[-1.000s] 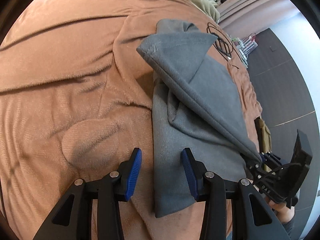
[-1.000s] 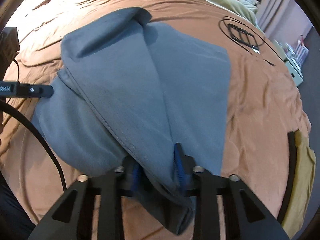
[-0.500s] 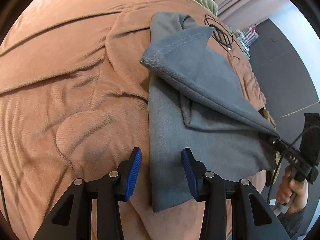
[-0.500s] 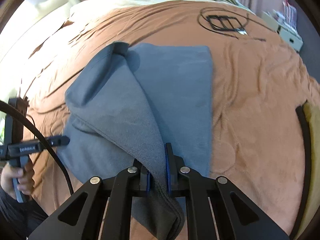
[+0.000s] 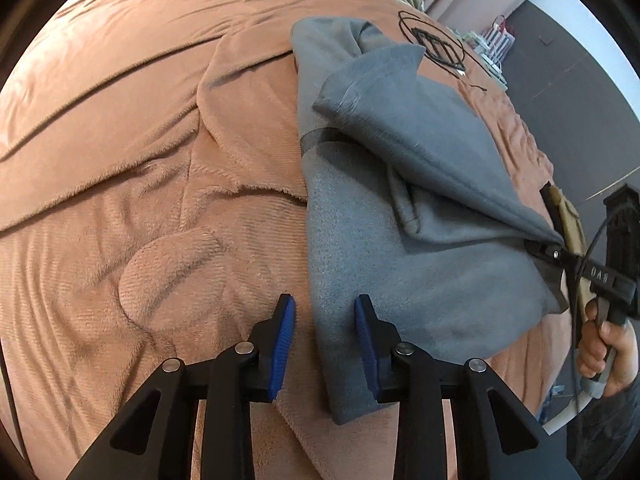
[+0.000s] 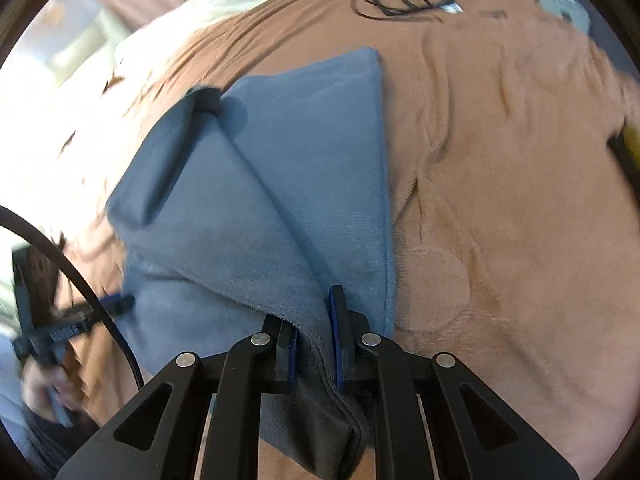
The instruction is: Fold small clothes
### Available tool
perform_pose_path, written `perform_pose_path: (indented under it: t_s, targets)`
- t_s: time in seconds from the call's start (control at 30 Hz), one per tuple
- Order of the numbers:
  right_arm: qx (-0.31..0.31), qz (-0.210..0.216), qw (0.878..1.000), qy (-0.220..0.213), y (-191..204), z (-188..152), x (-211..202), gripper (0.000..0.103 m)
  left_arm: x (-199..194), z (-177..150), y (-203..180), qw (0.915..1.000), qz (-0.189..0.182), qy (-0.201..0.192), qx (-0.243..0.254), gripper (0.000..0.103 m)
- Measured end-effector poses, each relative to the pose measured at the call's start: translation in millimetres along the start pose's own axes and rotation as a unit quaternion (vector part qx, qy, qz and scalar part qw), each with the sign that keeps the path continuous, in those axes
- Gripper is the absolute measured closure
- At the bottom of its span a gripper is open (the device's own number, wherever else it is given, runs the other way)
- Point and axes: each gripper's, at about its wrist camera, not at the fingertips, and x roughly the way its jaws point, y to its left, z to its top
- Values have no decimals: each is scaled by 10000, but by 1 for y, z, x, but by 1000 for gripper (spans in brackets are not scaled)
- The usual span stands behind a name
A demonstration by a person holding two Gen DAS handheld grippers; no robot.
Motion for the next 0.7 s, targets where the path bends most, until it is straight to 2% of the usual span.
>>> perform_pose_path:
  t_s: [0.07, 0.13, 0.2, 0.37, 0.5, 0.7]
  targets:
    - [-406, -436, 9982, -98, 17, 1, -11, 88, -3, 4, 1, 9999, -34, 101, 19, 70]
    - [-736, -689, 9948, -114, 31, 1, -17, 86, -14, 13, 4, 10000, 65, -29, -56, 70]
    - [-1035, -899, 9905, -133, 44, 1, -22, 81, -20, 19, 8, 9997, -21, -93, -203, 70]
    - [-1408, -1056, 9842, -212, 75, 5, -32, 47, -22, 31, 12, 9988, -178, -187, -419, 70]
    - [-1651, -1050, 9802, -290, 97, 8, -39, 47, -20, 32, 17, 9967, -503, -256, -589, 70]
    - [-2128, -833, 9732, -247, 137, 11, -24, 47, -28, 36, 25, 9940, -696, -445, -712, 70]
